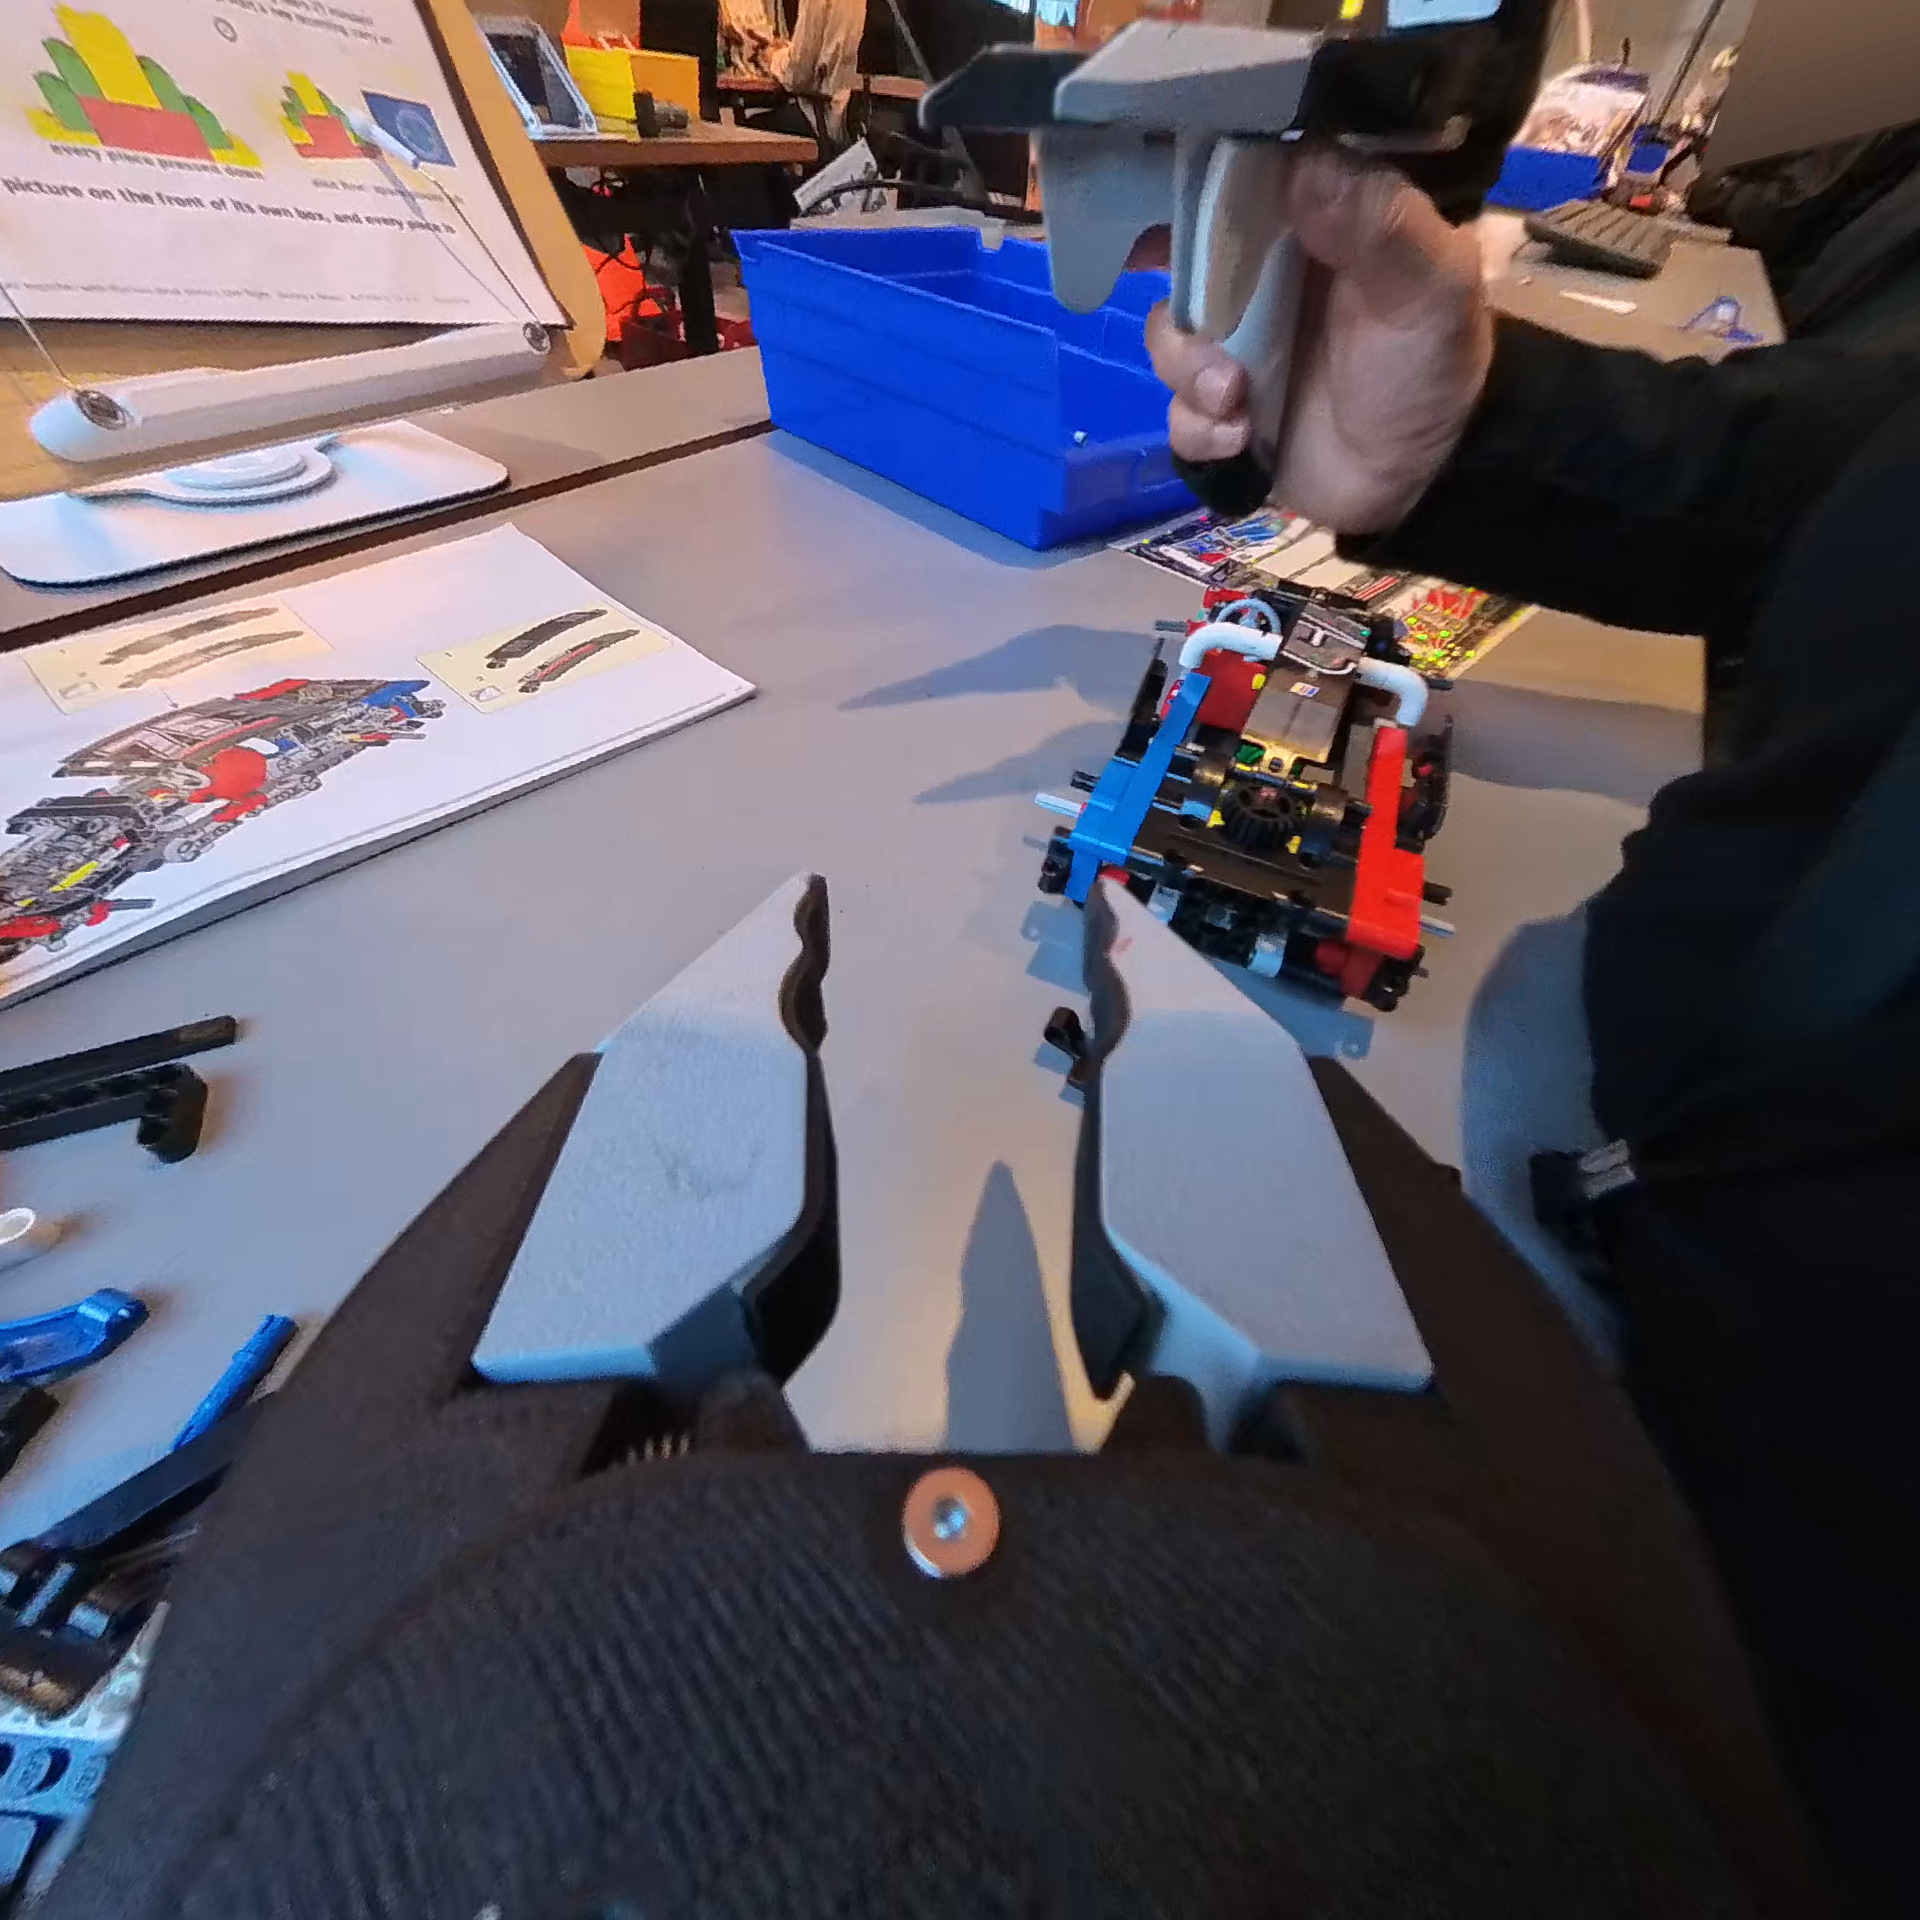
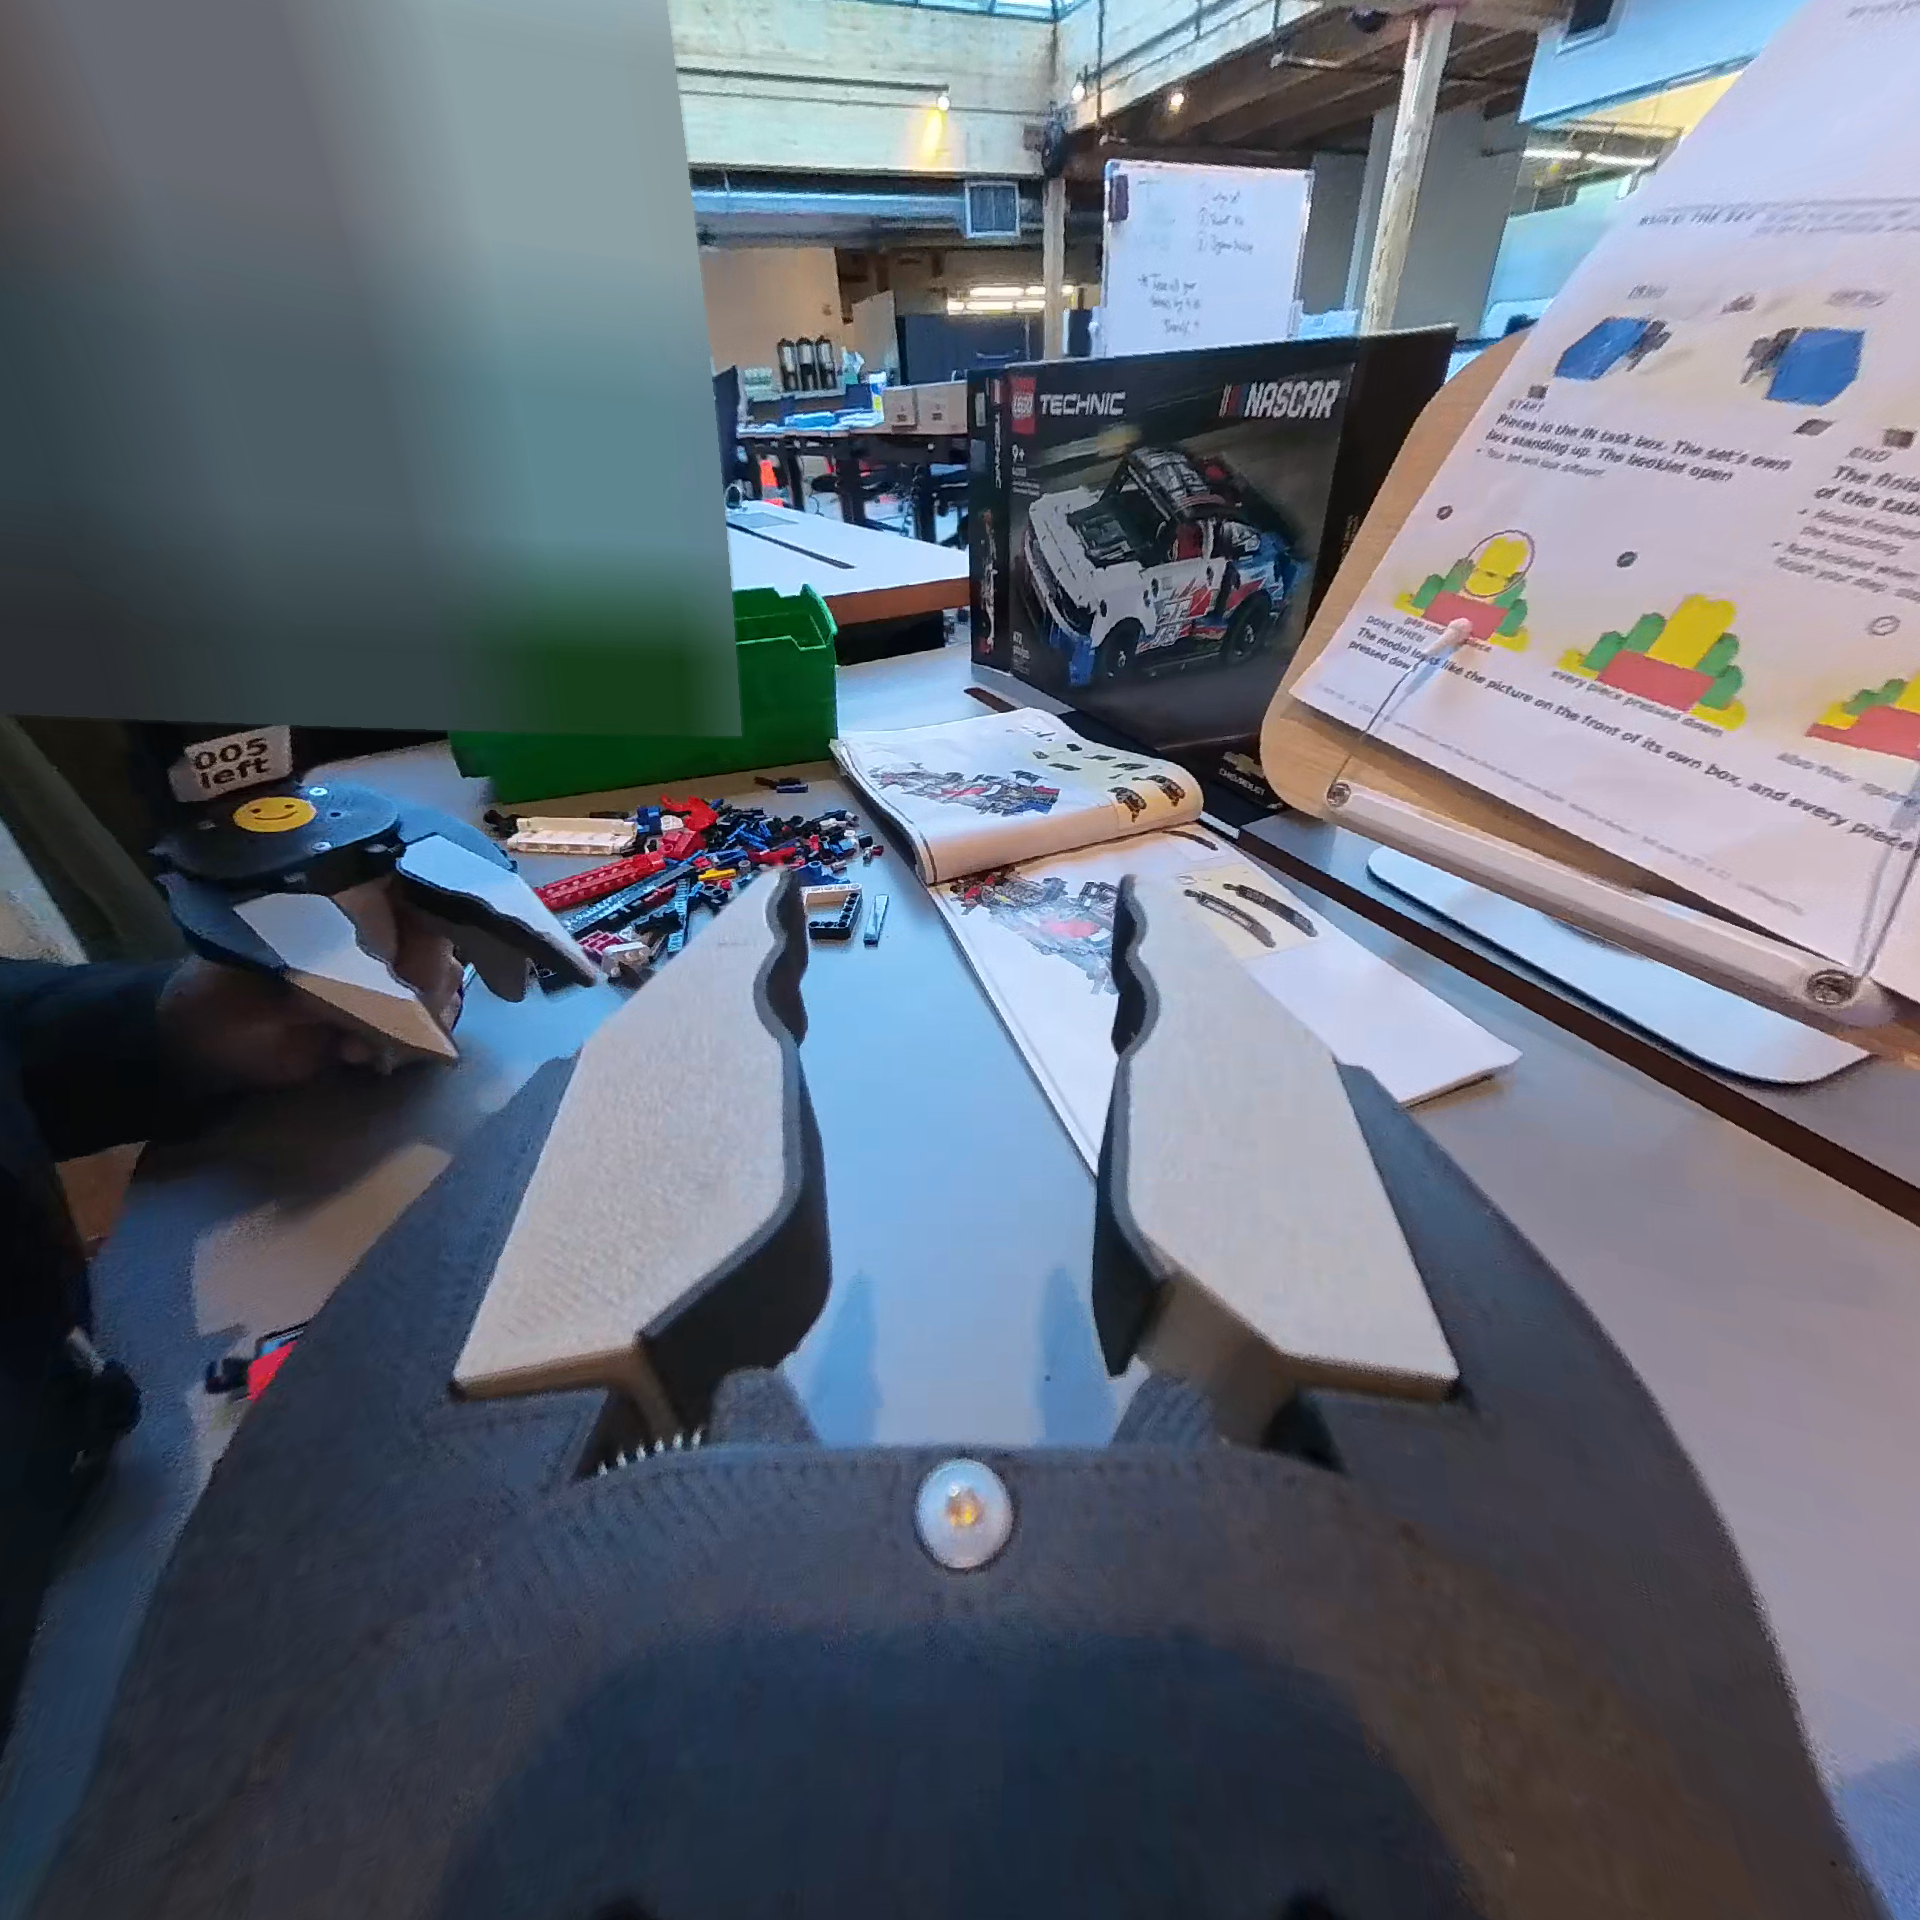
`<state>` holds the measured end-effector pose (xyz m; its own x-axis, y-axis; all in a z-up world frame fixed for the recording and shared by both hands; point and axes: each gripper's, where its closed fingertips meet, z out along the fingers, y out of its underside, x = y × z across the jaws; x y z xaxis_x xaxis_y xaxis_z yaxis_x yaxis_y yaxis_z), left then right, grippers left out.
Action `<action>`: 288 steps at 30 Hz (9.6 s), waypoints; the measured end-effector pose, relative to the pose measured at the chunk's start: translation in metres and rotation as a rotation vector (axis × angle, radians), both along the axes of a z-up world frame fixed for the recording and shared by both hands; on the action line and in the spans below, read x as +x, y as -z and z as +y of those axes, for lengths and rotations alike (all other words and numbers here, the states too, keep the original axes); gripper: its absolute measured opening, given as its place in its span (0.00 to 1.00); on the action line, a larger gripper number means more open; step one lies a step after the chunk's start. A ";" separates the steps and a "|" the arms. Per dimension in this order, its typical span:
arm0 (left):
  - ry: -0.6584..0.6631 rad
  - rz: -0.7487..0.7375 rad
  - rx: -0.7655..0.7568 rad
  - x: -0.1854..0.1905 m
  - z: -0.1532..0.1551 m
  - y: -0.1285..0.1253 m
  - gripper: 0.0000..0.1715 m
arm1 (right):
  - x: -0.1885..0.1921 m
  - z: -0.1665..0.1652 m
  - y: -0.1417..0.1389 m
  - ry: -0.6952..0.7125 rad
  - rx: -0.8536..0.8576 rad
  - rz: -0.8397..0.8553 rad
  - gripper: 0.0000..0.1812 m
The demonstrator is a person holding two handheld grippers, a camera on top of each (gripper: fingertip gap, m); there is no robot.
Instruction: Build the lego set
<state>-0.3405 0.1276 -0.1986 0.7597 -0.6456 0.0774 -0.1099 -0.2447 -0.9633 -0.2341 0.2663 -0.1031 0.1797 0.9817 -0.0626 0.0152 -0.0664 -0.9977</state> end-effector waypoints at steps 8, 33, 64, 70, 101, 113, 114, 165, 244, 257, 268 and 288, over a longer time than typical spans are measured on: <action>-0.001 -0.054 -0.017 -0.004 0.002 -0.003 0.27 | -0.010 0.011 0.011 -0.027 -0.023 -0.011 0.31; 0.002 -0.093 -0.034 -0.006 0.004 -0.004 0.25 | -0.009 0.018 0.026 -0.021 -0.050 -0.038 0.30; 0.000 -0.145 -0.023 -0.011 0.003 -0.010 0.24 | -0.024 0.027 0.042 -0.050 -0.073 -0.088 0.30; -0.001 -0.153 -0.024 -0.012 0.003 -0.010 0.24 | -0.027 0.026 0.046 -0.056 -0.078 -0.095 0.30; 0.003 -0.103 -0.019 -0.007 0.002 -0.007 0.24 | -0.008 0.006 0.018 -0.046 -0.041 -0.040 0.30; 0.018 -0.010 -0.020 0.002 0.001 0.001 0.25 | 0.029 -0.078 0.007 -0.231 -0.075 -0.089 0.34; 0.031 -0.008 -0.019 0.005 -0.002 0.001 0.25 | 0.035 -0.083 0.009 -0.227 -0.064 -0.105 0.35; -0.131 0.304 -0.235 0.052 -0.091 0.050 0.00 | 0.083 -0.118 0.028 -0.292 -0.104 -0.050 0.29; -0.084 0.470 -0.509 0.042 -0.045 0.078 0.12 | 0.086 -0.110 0.034 -0.334 -0.131 -0.008 0.27; -0.148 0.450 -0.431 0.032 -0.045 0.061 0.12 | 0.065 -0.137 0.029 -0.429 -0.143 0.008 0.28; -0.003 0.136 -0.068 0.077 -0.038 -0.033 0.12 | 0.014 -0.160 0.020 -0.506 -0.182 -0.032 0.21; 0.184 -0.101 -0.028 0.123 -0.018 -0.069 0.18 | 0.002 -0.144 -0.011 -0.438 0.000 -0.094 0.12</action>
<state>-0.2178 0.1094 -0.1300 0.6167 -0.7693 0.1669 -0.0583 -0.2561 -0.9649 -0.2322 0.1223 -0.0925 -0.2479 0.9665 -0.0663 0.1330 -0.0338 -0.9905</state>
